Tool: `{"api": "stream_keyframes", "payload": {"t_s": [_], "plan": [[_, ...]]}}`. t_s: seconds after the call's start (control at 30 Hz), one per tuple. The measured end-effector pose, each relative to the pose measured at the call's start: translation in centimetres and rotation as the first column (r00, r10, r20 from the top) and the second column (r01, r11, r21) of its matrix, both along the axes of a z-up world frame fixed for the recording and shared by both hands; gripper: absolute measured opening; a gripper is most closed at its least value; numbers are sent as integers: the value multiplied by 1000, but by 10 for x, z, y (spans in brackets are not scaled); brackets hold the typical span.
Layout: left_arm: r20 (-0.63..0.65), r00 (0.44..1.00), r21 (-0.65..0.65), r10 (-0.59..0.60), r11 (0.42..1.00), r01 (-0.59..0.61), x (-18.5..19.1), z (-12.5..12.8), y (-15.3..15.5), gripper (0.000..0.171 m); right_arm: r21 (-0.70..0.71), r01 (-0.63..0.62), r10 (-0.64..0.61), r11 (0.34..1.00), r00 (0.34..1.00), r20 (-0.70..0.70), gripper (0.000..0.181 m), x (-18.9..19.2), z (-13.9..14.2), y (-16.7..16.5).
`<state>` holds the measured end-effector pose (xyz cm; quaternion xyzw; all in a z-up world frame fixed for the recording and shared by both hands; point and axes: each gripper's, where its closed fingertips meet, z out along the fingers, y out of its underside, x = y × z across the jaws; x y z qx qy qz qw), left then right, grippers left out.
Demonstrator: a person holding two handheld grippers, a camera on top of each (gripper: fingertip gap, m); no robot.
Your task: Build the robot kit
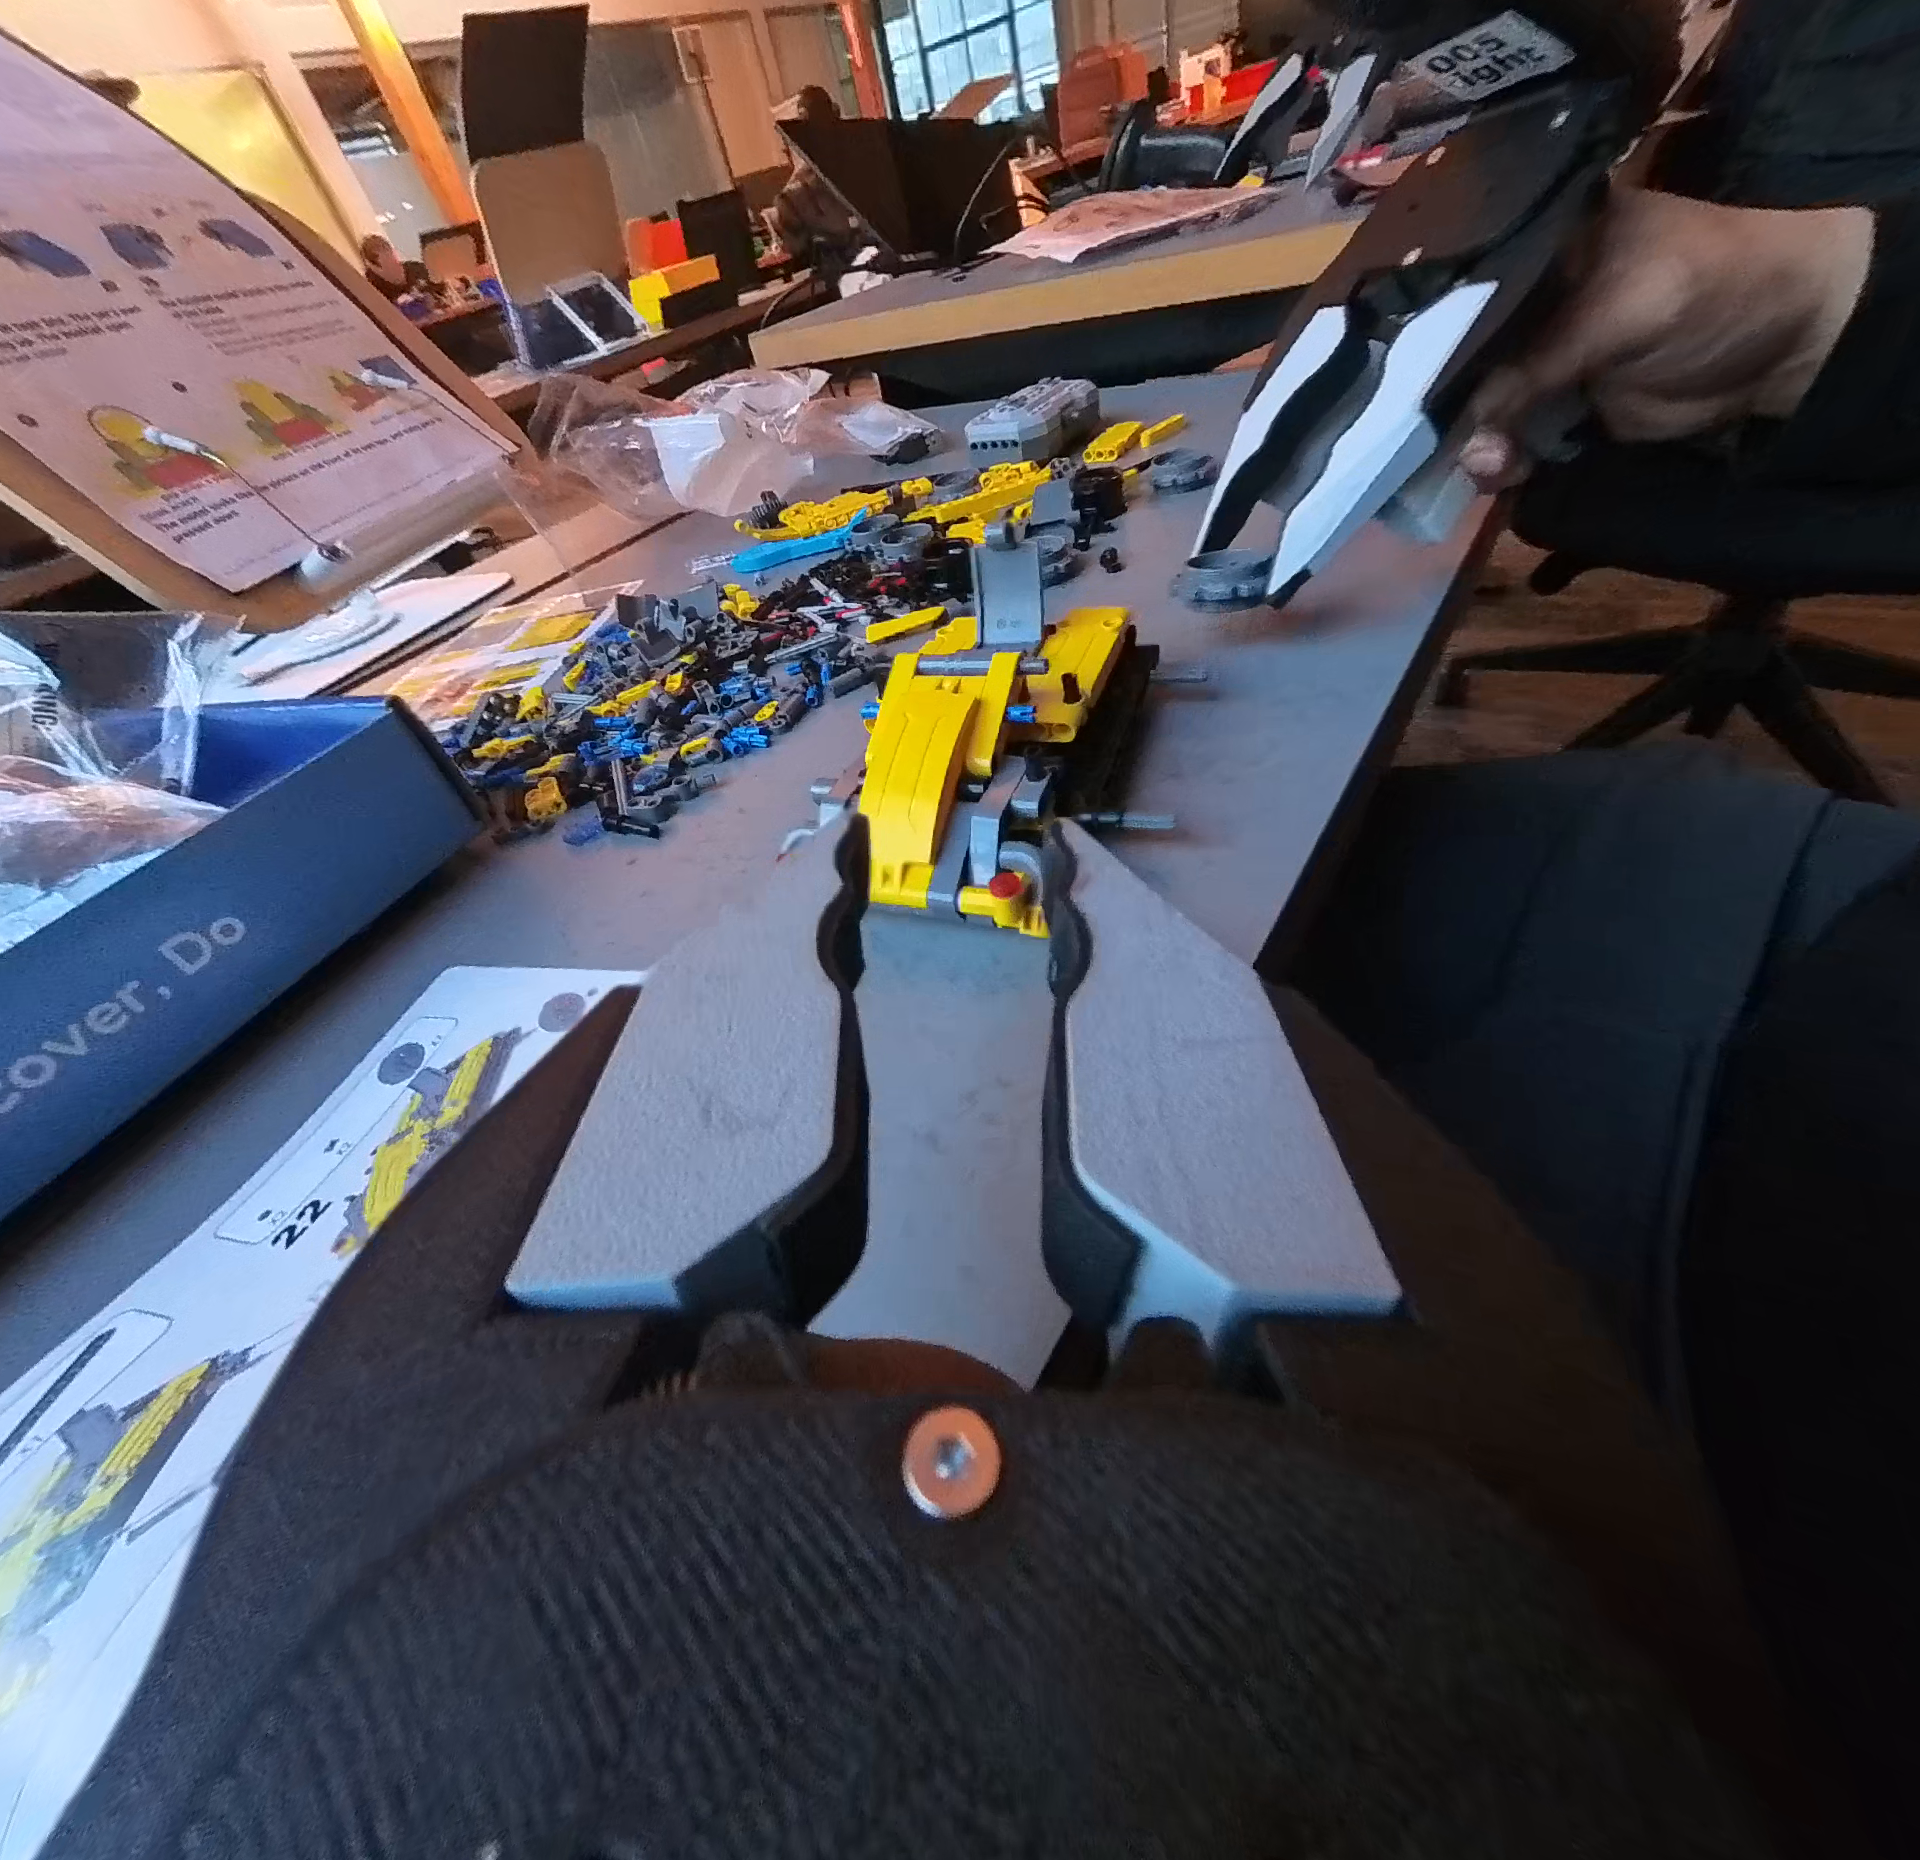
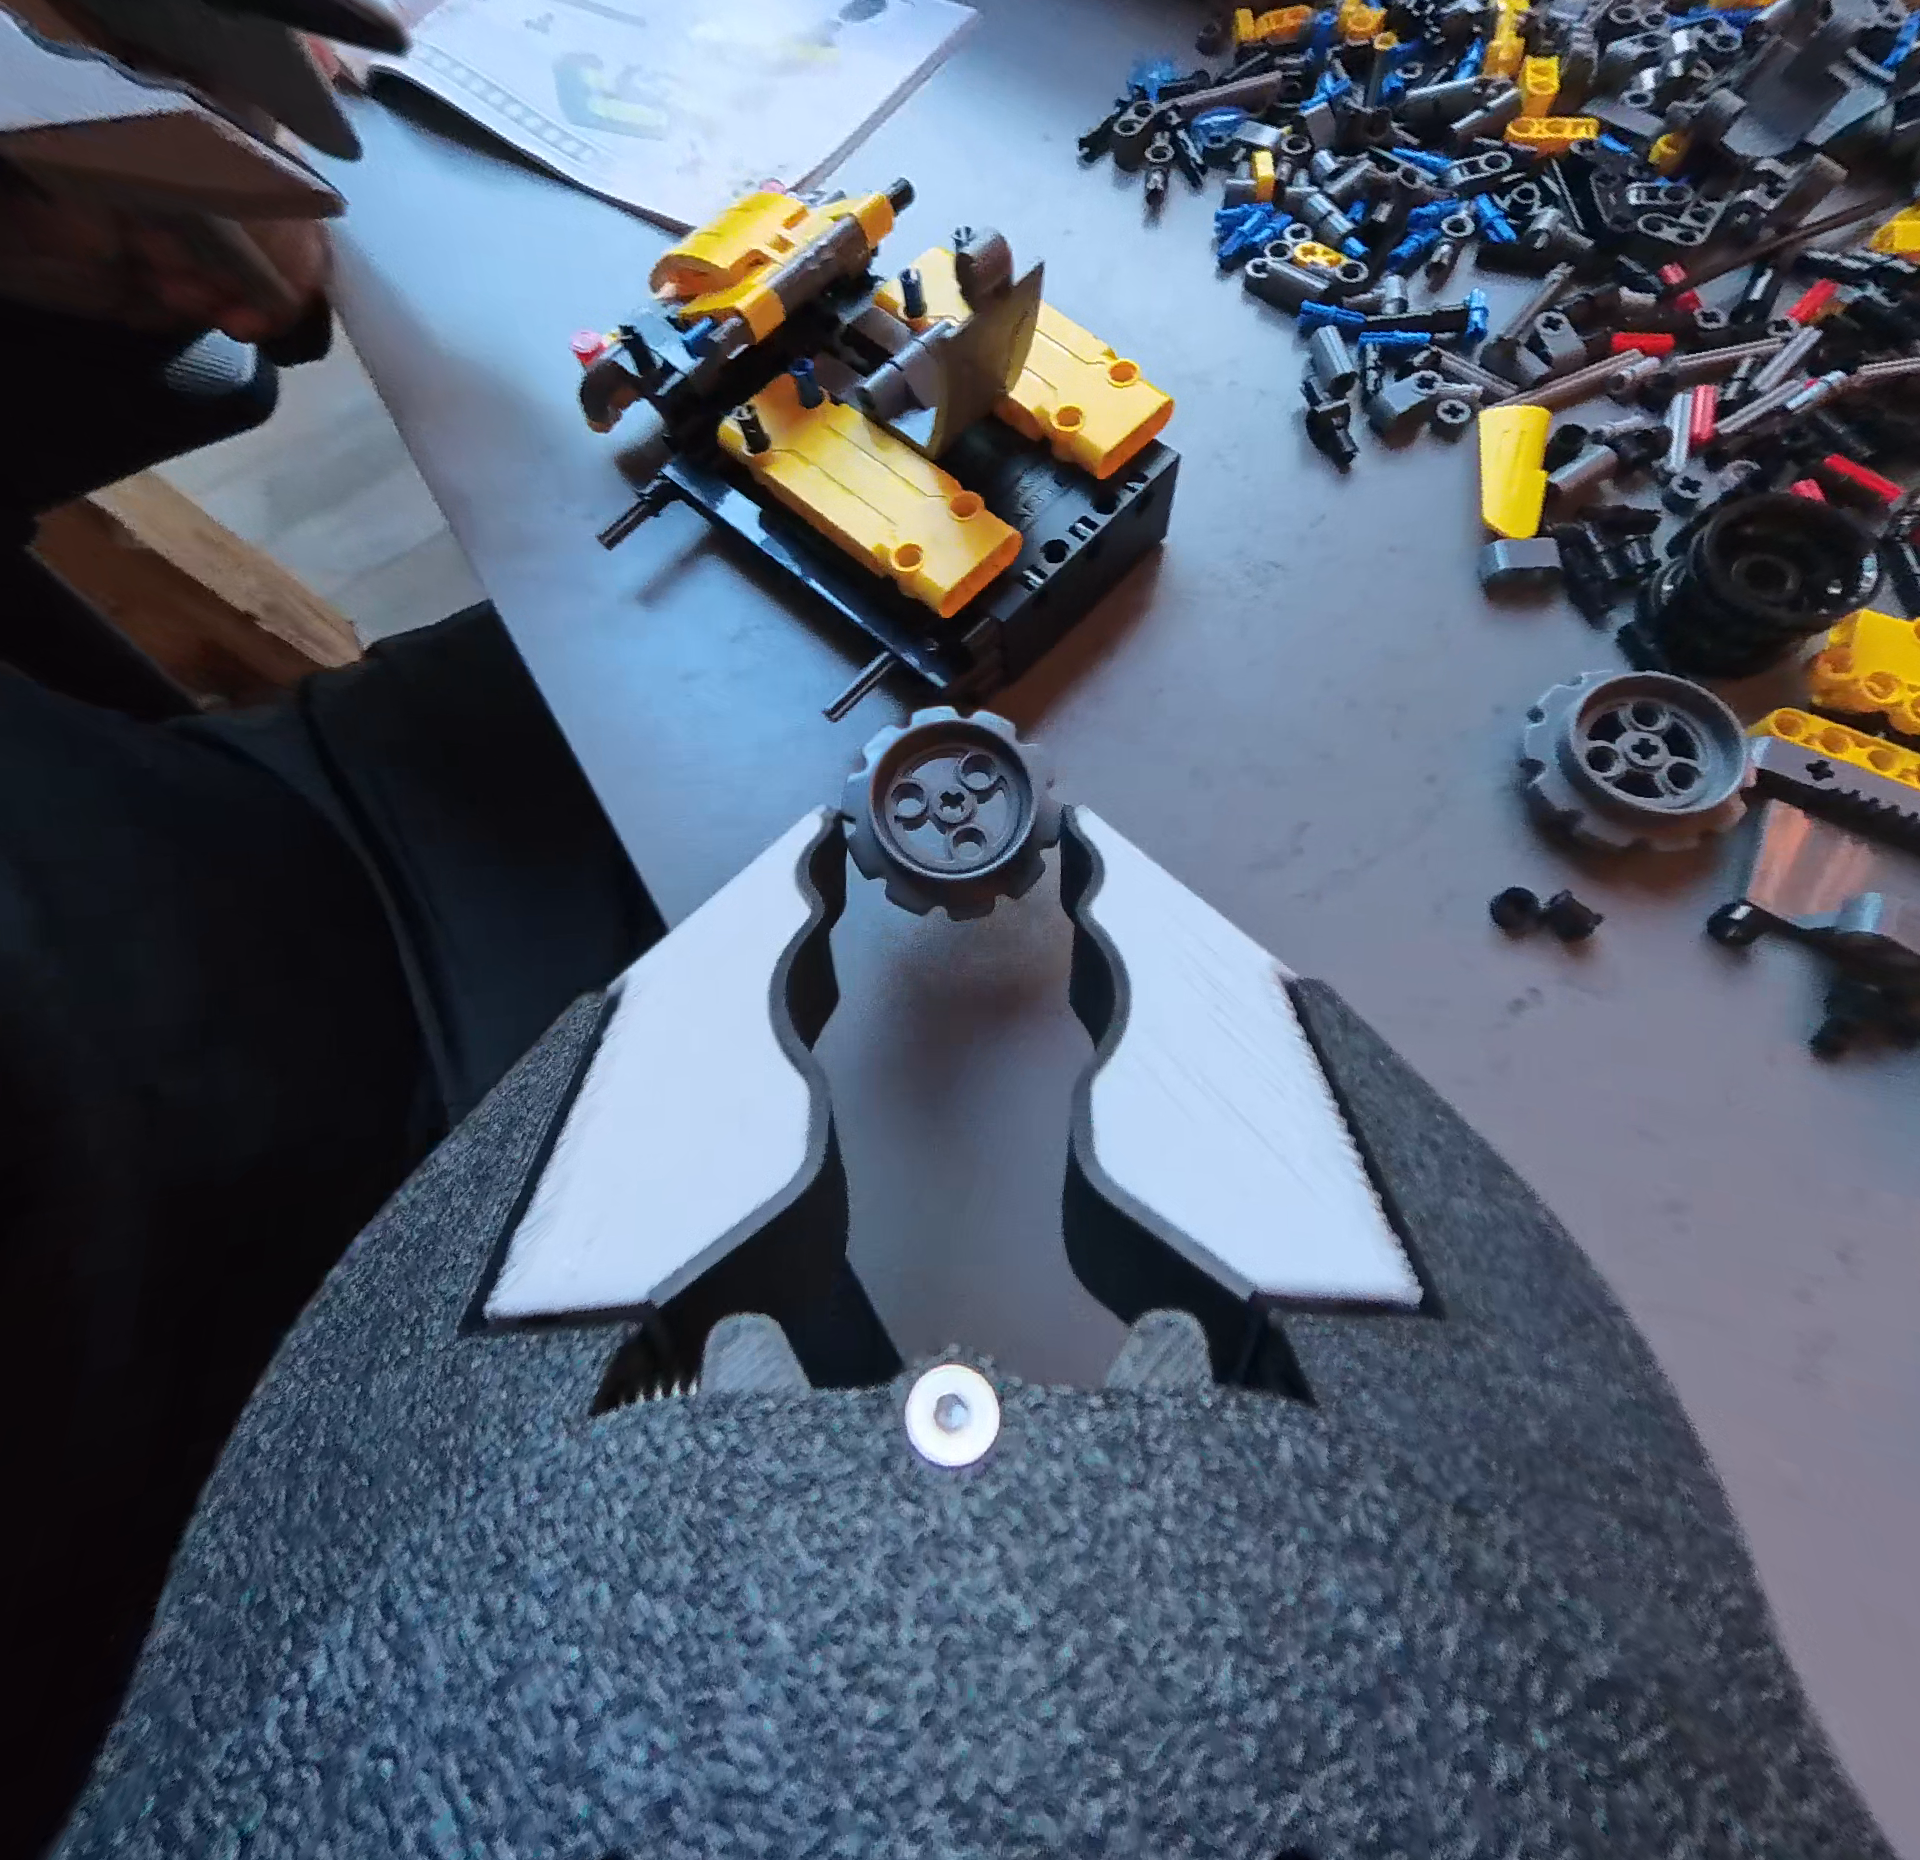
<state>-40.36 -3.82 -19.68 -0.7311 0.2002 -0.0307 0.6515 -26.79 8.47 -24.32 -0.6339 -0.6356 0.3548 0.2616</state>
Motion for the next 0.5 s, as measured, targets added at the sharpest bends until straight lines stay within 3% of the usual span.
{"api": "stream_keyframes", "payload": {"t_s": [0.1,0.2,0.4,0.5], "plan": [[-44,998,-4,-43,999,42,25,2,2,37,-46,-41,40,998,999,-15,41,-1,6,-14],[-185,977,-15,-108,994,107,65,0,9,42,-110,-130,127,985,991,-34,41,-8,15,-41],[-512,850,30,-126,986,164,100,-8,34,38,-174,-276,273,945,961,-41,41,-22,21,-84],[-550,815,19,-182,973,230,113,-15,31,37,-217,-306,305,927,952,-36,41,-21,20,-95]]}}
